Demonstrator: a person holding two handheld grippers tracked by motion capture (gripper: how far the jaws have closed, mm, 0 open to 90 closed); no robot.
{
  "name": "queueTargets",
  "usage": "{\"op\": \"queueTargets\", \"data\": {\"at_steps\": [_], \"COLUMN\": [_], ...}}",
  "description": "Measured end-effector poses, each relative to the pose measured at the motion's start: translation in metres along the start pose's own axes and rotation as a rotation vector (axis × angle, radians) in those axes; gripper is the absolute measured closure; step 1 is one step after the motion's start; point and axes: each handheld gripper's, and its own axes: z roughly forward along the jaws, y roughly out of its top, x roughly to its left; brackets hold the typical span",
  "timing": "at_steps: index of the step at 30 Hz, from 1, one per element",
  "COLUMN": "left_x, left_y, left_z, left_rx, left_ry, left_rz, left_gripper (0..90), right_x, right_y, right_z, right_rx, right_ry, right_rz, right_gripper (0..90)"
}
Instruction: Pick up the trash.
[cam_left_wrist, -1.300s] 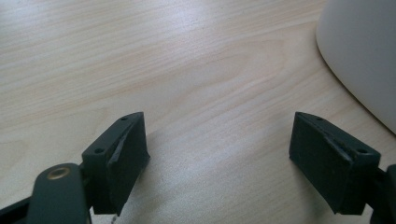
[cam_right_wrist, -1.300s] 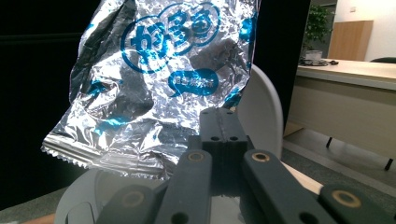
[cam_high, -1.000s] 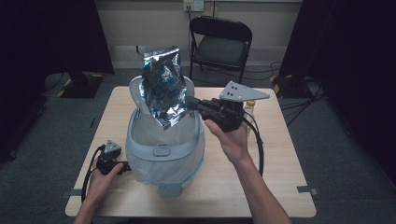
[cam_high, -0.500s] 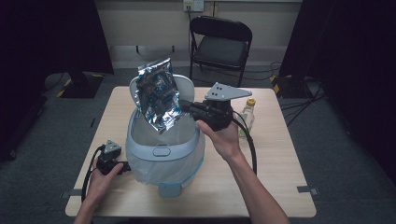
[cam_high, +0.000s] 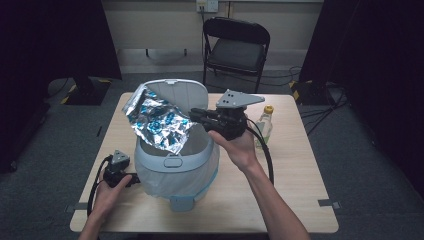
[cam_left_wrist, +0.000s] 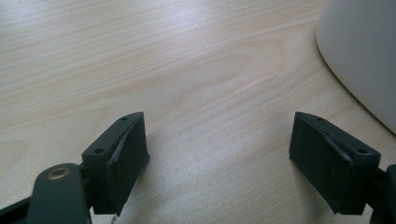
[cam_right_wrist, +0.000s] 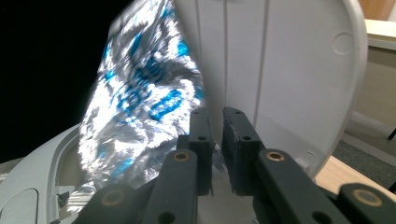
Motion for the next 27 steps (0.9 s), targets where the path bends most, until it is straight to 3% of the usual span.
{"op": "queueTargets", "data": {"at_steps": [17, 20, 27], "left_x": [0.0, 0.0, 0.0], "left_y": [0.0, 0.0, 0.0], "left_z": [0.0, 0.0, 0.0], "left_rx": [0.0, 0.0, 0.0], "left_ry": [-0.002, -0.002, -0.002], "left_rz": [-0.001, -0.001, -0.001], "left_gripper": [18.9, 18.9, 18.9], "right_x": [-0.002, -0.005, -0.016], "right_y": [-0.004, -0.007, -0.016], "right_z": [-0.006, -0.01, -0.031], "right_rx": [-0.007, -0.027, -0.044], "right_ry": [0.012, 0.018, -0.022], "right_rz": [0.022, 0.04, 0.063], "right_gripper": [72.7, 71.7, 67.1]}}
